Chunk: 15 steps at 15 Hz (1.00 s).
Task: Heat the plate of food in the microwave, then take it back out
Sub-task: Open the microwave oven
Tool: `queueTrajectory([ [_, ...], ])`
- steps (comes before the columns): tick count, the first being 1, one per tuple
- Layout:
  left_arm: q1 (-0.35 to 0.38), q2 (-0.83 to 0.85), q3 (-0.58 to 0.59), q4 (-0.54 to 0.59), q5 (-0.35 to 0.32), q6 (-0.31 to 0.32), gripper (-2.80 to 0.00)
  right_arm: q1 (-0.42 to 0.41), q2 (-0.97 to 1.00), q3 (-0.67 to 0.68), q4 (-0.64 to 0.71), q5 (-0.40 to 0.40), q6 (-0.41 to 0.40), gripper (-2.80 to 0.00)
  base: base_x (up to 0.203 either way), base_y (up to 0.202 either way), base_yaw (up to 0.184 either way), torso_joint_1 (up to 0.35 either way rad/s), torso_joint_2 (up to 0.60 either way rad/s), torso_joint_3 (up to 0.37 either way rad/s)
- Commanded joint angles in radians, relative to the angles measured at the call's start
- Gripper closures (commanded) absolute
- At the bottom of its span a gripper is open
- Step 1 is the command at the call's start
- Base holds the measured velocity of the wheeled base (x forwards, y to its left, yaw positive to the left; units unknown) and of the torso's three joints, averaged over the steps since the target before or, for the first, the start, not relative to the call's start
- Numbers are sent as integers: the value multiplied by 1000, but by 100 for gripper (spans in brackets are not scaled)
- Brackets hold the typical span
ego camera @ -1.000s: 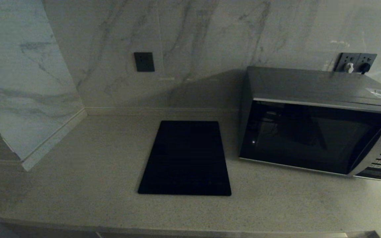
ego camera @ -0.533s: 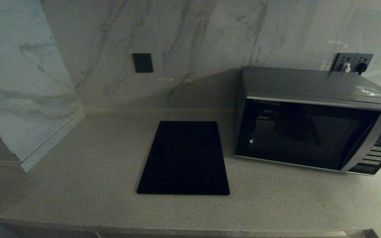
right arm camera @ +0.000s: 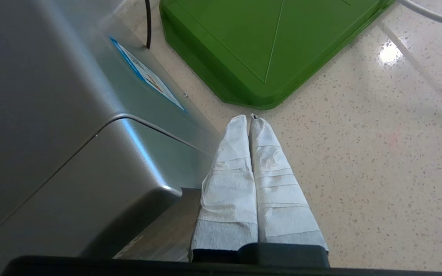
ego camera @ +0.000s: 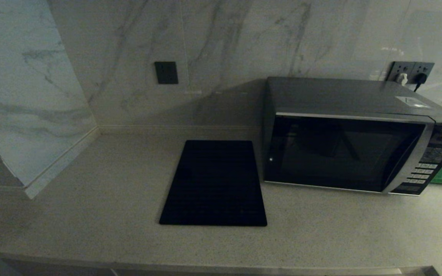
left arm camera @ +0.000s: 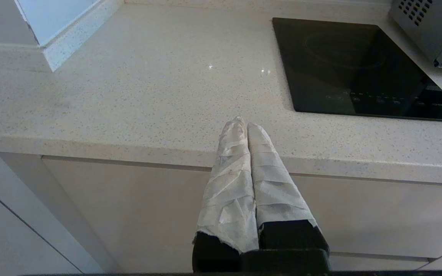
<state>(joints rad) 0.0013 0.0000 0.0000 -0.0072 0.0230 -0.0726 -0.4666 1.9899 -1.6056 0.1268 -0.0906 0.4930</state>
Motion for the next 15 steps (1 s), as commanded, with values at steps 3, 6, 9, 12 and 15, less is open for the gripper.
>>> queueTrajectory([
  [3,0,0,0,0,0,-1,0,19,50,-72,-6,-19,3,0,0,0,0,0,0,0],
  [6,0,1,0,0,0,-1,0,49,114,-213,11,-33,45,0,0,0,0,0,0,0],
  [9,0,1,0,0,0,-1,0,89,161,-271,34,-35,56,0,0,0,0,0,0,0],
  [12,0,1,0,0,0,-1,0,111,190,-289,34,-34,55,0,0,0,0,0,0,0],
  [15,0,1,0,0,0,-1,0,110,178,-293,35,-35,58,0,0,0,0,0,0,0],
])
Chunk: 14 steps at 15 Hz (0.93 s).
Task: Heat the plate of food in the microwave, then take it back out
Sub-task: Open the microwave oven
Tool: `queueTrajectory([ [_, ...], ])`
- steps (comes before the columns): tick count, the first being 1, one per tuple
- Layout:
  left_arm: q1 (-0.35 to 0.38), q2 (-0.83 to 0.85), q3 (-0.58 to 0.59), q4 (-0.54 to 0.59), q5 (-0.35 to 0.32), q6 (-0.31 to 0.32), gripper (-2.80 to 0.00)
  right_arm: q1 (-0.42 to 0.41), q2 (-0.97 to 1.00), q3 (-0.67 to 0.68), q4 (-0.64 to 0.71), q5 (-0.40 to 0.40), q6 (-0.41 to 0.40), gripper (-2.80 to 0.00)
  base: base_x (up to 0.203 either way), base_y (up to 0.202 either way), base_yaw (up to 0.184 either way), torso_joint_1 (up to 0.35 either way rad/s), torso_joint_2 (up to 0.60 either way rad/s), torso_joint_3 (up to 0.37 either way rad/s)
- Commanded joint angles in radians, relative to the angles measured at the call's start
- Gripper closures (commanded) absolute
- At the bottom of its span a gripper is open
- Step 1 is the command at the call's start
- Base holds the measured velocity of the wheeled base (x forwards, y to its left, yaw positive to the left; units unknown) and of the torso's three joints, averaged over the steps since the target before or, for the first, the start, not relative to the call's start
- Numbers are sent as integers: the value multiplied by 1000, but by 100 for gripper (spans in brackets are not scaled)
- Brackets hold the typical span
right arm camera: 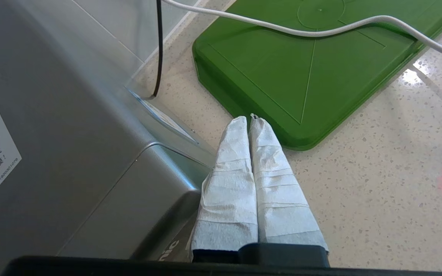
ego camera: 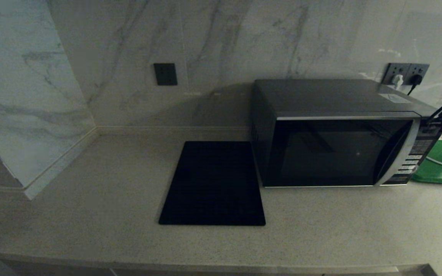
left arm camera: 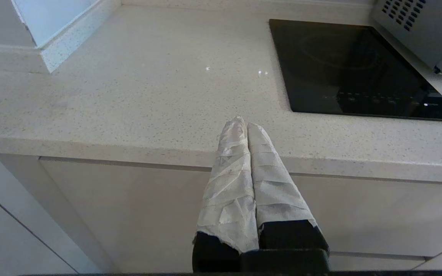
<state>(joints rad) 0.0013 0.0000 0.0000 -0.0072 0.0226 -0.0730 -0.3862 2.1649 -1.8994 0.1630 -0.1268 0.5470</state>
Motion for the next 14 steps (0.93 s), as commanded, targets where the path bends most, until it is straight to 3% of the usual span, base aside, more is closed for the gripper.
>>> queueTrajectory([
  [1,0,1,0,0,0,-1,0,27,-26,14,1,1,6,0,0,0,0,0,0,0],
  [8,0,0,0,0,0,-1,0,-10,-452,282,0,5,7,0,0,0,0,0,0,0],
  [14,0,0,0,0,0,-1,0,-2,-733,412,23,3,-11,0,0,0,0,0,0,0],
])
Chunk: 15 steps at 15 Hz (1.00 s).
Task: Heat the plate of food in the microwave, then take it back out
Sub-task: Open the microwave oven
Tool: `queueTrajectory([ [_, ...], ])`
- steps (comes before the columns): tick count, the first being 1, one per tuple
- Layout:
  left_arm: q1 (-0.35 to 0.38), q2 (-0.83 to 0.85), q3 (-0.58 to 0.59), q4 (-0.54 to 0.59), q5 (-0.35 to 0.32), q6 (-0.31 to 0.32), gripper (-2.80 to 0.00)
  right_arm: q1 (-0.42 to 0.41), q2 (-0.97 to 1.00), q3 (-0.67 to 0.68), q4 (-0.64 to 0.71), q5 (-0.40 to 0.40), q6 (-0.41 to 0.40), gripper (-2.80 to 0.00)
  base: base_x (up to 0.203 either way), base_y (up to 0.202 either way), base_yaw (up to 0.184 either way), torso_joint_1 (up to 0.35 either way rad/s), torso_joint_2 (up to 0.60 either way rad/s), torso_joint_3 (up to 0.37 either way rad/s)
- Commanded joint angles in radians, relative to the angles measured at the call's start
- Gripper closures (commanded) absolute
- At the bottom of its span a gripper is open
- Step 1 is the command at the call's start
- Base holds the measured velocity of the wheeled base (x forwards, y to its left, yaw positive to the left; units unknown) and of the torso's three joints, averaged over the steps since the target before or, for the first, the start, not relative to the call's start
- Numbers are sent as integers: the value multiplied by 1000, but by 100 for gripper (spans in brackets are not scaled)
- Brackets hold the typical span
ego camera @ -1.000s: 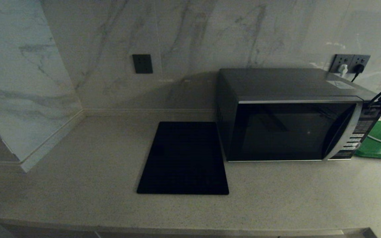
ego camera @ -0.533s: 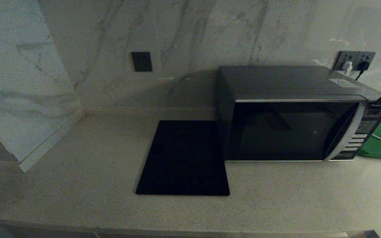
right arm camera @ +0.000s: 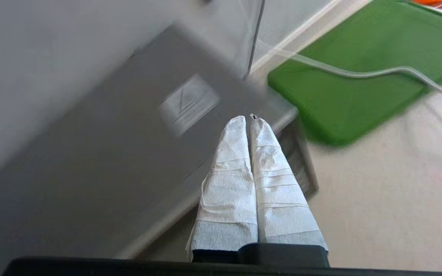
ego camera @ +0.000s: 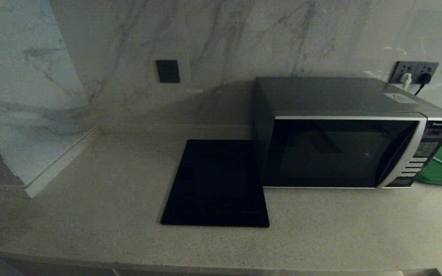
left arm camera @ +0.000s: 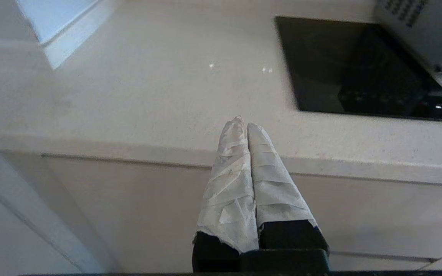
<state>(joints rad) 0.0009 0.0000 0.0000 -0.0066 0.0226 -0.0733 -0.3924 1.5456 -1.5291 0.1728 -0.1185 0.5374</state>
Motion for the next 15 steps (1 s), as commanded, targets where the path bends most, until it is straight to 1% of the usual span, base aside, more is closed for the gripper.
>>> queueTrajectory([
  [1,1,0,0,-1,0,0,0,20,-155,89,27,-3,-11,0,0,0,0,0,0,0],
  [3,1,1,0,-1,0,0,0,71,-237,187,42,3,-38,0,0,0,0,0,0,0],
  [4,1,2,0,-1,0,0,0,126,-274,235,45,5,-56,0,0,0,0,0,0,0],
  [7,1,1,0,-1,0,0,0,339,-354,337,61,3,-106,0,0,0,0,0,0,0],
  [11,1,1,0,-1,0,0,0,613,-371,362,196,-11,-112,0,0,0,0,0,0,0],
  [14,1,0,0,-1,0,0,0,777,-333,364,233,-32,-96,0,0,0,0,0,0,0],
  [15,1,1,0,-1,0,0,0,806,-302,361,234,-35,-93,0,0,0,0,0,0,0],
])
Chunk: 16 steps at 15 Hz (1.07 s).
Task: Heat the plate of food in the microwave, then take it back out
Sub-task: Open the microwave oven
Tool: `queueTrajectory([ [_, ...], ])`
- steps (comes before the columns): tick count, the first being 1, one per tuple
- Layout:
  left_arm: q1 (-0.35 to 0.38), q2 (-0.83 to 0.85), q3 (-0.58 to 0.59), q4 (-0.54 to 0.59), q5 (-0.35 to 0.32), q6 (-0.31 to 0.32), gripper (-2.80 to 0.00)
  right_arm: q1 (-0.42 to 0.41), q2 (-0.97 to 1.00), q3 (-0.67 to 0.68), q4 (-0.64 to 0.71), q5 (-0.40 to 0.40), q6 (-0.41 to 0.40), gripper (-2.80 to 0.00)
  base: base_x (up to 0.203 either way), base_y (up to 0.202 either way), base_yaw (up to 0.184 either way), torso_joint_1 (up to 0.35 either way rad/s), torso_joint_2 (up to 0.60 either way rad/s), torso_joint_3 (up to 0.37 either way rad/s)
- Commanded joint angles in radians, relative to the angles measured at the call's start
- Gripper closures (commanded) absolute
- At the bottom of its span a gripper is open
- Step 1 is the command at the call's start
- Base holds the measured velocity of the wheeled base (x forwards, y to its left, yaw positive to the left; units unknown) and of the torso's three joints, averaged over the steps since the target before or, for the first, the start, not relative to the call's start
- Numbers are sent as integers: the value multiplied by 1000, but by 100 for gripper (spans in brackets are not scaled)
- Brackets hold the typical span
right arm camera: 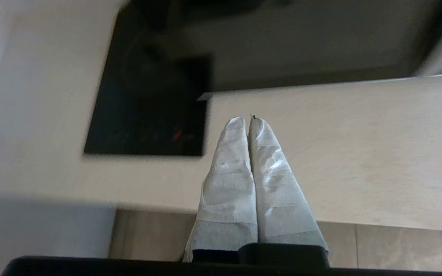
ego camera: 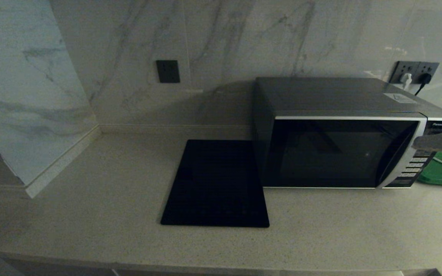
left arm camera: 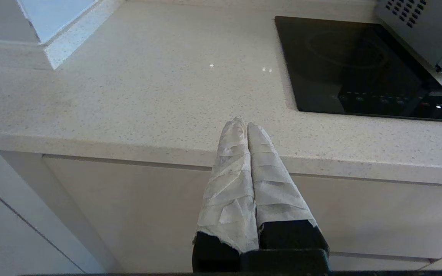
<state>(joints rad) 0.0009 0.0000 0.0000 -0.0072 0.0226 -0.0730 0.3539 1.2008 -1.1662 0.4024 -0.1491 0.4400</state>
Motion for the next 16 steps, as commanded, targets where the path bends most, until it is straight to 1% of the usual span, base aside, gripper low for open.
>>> queueTrajectory([
  [1,1,0,0,0,0,-1,0,70,85,-10,2,-12,6,0,0,0,0,0,0,0],
  [3,1,1,0,0,0,-1,0,78,186,-42,-9,-42,15,0,0,0,0,0,0,0],
  [7,1,0,0,0,0,-1,0,95,377,-109,-118,-126,31,0,0,0,0,0,0,0],
  [10,1,0,0,0,0,-1,0,143,464,-198,-130,-138,99,0,0,0,0,0,0,0],
  [14,1,2,0,0,0,-1,0,175,537,-264,-131,-139,122,0,0,0,0,0,0,0],
  [16,1,0,0,0,0,-1,0,181,569,-308,-131,-141,153,0,0,0,0,0,0,0],
])
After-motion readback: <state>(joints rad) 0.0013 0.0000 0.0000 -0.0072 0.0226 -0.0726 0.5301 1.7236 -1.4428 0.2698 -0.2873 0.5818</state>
